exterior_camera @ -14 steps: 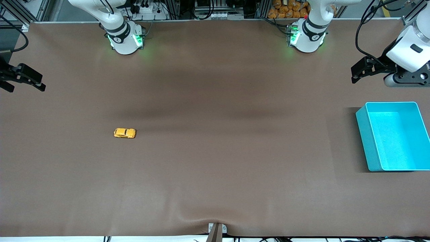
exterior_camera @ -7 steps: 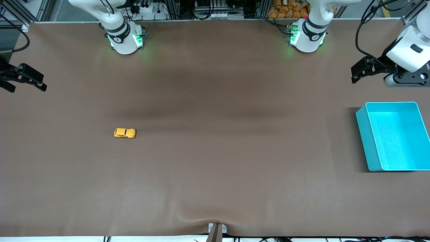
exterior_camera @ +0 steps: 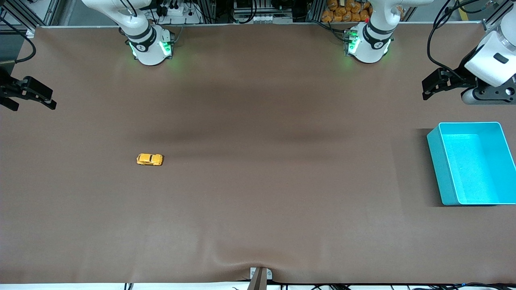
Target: Wind and store yellow beetle car
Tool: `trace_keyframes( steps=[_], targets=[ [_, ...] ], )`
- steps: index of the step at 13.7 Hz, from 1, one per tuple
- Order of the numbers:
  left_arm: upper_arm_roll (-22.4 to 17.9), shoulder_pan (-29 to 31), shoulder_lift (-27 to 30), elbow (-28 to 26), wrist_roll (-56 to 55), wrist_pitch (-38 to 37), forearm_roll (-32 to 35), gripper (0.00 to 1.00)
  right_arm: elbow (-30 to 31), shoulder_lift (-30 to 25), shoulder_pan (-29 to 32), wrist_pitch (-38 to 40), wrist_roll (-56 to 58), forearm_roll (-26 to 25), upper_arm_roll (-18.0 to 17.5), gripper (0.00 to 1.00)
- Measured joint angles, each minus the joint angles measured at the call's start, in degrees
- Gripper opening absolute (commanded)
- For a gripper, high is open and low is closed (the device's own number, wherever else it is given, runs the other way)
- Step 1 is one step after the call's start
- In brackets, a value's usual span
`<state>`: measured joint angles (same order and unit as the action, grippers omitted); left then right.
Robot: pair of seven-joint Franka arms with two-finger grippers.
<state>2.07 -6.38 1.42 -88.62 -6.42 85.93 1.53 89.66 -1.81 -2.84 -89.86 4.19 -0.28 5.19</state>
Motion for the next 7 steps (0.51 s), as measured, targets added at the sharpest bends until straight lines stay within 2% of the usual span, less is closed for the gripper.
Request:
trace_keyframes(
  steps=[7],
  targets=[
    [-0.01, 0.04, -0.41, -0.02, 0.00, 0.00, 0.00, 1.00, 0.00, 0.05, 0.00, 0.00, 0.00, 0.00, 0.00, 1.00]
  ],
)
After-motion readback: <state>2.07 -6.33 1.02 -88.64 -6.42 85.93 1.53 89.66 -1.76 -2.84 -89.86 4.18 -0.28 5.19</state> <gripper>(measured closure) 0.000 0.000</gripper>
